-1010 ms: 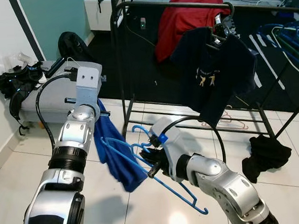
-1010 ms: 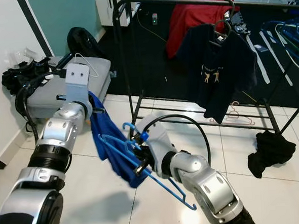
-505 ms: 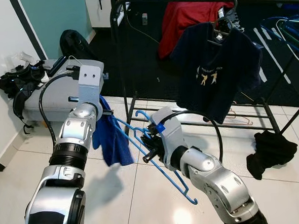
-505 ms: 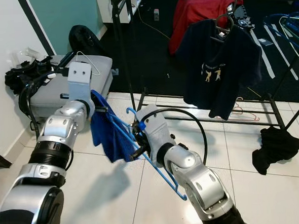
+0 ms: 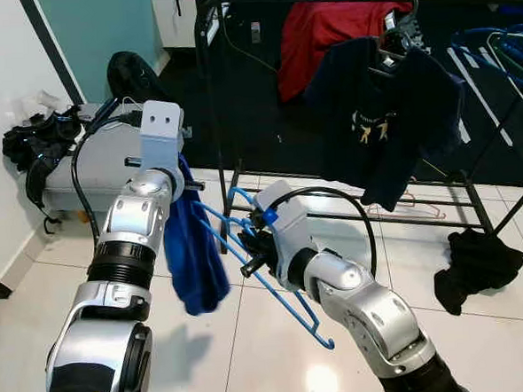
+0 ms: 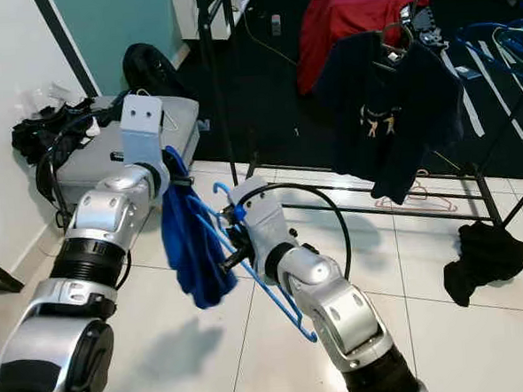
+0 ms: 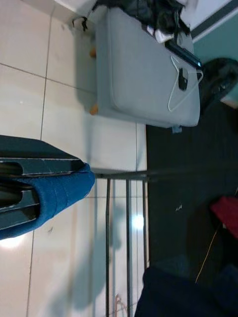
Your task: Hang hanger
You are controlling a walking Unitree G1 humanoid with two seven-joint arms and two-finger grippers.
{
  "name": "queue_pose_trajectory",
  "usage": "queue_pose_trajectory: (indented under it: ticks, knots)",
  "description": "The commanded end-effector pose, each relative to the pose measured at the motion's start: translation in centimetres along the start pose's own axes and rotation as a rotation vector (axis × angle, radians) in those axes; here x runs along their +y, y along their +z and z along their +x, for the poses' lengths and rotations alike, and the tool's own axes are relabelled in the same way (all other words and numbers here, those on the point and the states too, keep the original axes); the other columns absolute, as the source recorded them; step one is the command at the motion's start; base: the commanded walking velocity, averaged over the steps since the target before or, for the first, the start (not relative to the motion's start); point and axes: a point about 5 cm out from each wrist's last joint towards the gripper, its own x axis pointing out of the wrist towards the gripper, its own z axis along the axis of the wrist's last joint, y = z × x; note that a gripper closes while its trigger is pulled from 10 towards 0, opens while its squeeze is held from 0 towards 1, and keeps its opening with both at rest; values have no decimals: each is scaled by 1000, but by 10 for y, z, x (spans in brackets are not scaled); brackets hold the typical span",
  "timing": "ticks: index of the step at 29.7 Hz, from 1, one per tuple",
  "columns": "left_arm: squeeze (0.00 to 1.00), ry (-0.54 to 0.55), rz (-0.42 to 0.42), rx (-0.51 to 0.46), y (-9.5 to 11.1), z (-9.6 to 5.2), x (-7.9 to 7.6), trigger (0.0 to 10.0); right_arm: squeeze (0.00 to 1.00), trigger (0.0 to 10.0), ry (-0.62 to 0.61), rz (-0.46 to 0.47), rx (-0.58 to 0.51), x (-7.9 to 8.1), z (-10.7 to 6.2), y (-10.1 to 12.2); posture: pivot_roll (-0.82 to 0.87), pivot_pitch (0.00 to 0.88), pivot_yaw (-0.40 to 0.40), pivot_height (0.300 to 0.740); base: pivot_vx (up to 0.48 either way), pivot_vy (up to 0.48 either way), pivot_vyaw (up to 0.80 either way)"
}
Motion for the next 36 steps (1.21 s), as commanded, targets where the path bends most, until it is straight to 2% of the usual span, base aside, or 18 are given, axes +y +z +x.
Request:
queue_pose_trajectory:
  ticks: [1,4,6,12,16,17,18,19,21,22,24,26,29,31,33,34,35,36]
  knots:
    - [0,-47,-10,-14,4,-3,-4,10000,0,10000,-38,82,13,-4,3,-9,-1,197,78,740,0,0,0]
    - [0,-47,-10,-14,4,-3,-4,10000,0,10000,-38,82,13,-4,3,-9,-1,197,78,740,0,0,0]
    - [0,-100,-27,-19,7,-6,-5,10000,0,10000,-55,156,40,-9,5,-18,2,201,75,740,0,0,0]
    - [0,-132,-25,-32,12,-11,-2,10000,0,10000,-110,195,74,-16,4,-26,2,206,73,740,0,0,0]
    - [0,-124,-34,-38,15,-11,4,10000,0,10000,-170,307,140,-24,1,-42,3,213,70,740,0,0,0]
    - [0,-124,-34,-38,15,-11,4,10000,0,10000,-170,307,140,-24,1,-42,3,213,70,740,0,0,0]
    - [0,-138,-51,-46,20,-12,5,10000,0,10000,-208,360,158,-30,0,-47,2,214,70,740,0,0,0]
    - [0,-138,-51,-46,20,-12,5,10000,0,10000,-208,360,158,-30,0,-47,2,214,70,740,0,0,0]
    - [0,-175,-70,-68,28,-15,6,10000,0,10000,-266,430,169,-41,-2,-54,3,217,69,740,0,0,0]
    - [0,-175,-70,-68,28,-15,6,10000,0,10000,-266,430,169,-41,-2,-54,3,217,69,740,0,0,0]
    - [0,-205,-74,-77,33,-18,6,10000,0,10000,-317,501,165,-50,-4,-58,0,220,72,740,0,0,0]
    - [0,-205,-74,-77,33,-18,6,10000,0,10000,-317,501,165,-50,-4,-58,0,220,72,740,0,0,0]
    - [0,-234,-74,-82,37,-22,7,10000,0,10000,-364,588,153,-60,-5,-62,2,222,70,740,0,0,0]
    - [0,-261,-73,-87,39,-27,6,10000,0,10000,-388,680,140,-69,-7,-65,1,222,65,740,0,0,0]
    - [0,-261,-73,-87,39,-27,6,10000,0,10000,-388,680,140,-69,-7,-65,1,222,65,740,0,0,0]
    - [0,-277,-76,-90,40,-29,6,10000,0,10000,-394,726,131,-72,-8,-66,1,224,64,740,0,0,0]
    - [0,-348,-84,-104,42,-35,0,10000,0,10000,-408,795,114,-77,-10,-67,1,222,64,740,0,0,0]
    - [0,-348,-84,-104,42,-35,0,10000,0,10000,-408,795,114,-77,-10,-67,1,222,64,740,0,0,0]
